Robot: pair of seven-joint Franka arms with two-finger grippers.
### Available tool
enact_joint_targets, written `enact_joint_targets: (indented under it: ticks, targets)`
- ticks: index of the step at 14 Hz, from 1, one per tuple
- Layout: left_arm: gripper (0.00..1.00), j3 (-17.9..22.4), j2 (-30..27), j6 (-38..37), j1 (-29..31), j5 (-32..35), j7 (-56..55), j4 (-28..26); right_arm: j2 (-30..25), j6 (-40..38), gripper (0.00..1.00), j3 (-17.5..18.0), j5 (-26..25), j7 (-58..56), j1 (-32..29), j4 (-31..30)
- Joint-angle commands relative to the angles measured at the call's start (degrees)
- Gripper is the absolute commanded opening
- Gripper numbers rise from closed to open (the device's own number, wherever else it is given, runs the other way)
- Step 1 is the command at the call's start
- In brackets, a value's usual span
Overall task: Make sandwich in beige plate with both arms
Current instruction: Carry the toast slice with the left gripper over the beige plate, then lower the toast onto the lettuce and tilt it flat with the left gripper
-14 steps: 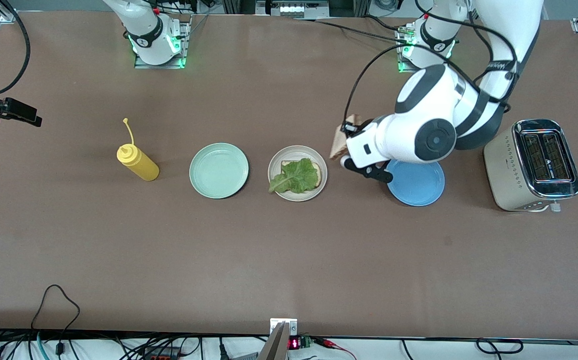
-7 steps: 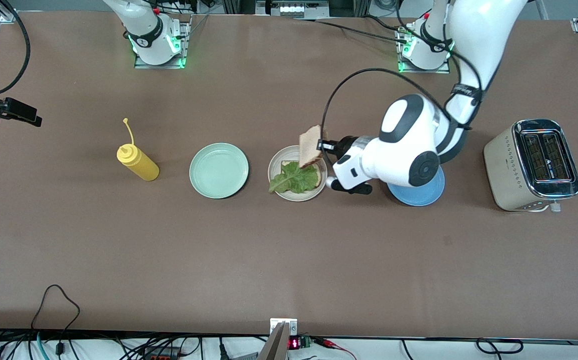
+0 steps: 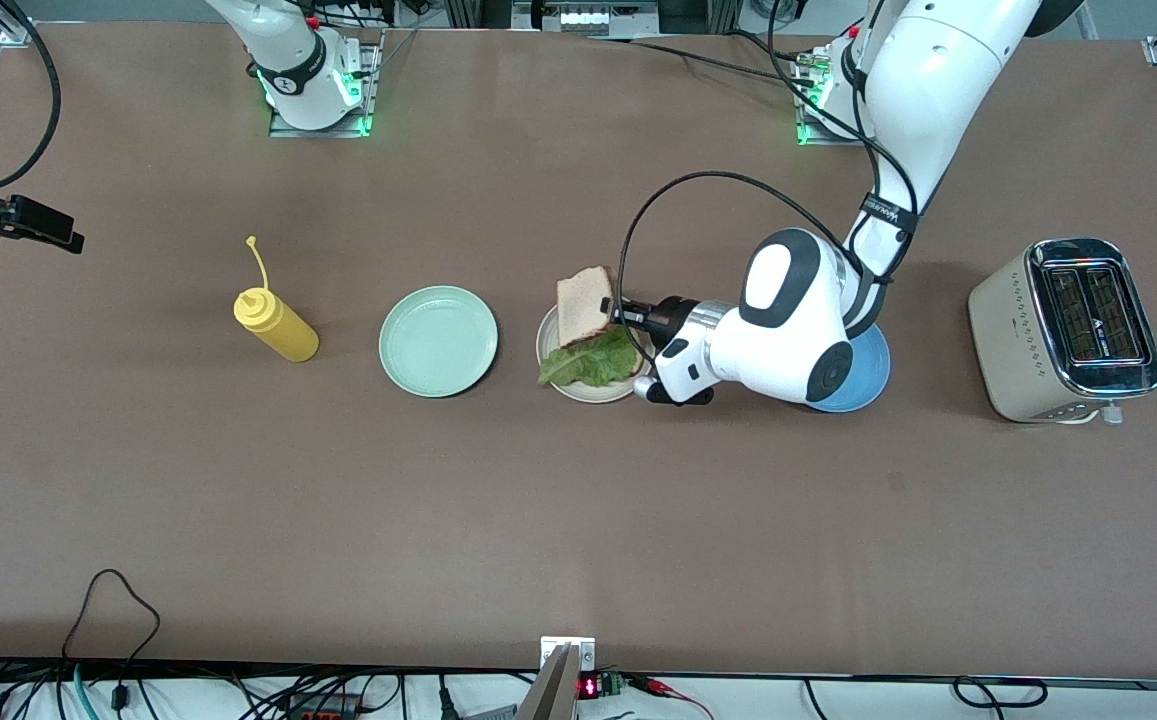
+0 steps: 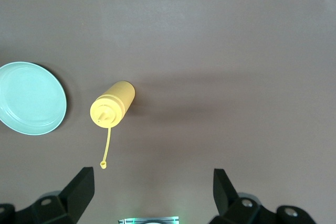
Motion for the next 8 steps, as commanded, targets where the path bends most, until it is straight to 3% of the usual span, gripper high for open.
enact_joint_targets:
  ticks: [1,8]
  targets:
    - [0.01,0.4,1.6,2.9,-0.1,-2.4,3.7,0.5,0.0,-0.5,1.0,0.1,0.7,-0.6,-0.2,0.7]
    - [0.01,0.4,4.7,3.2,2.0,-4.6,11.5,0.4,0.0,-0.5,1.0,0.1,0.8,-0.6,-0.2,0.7]
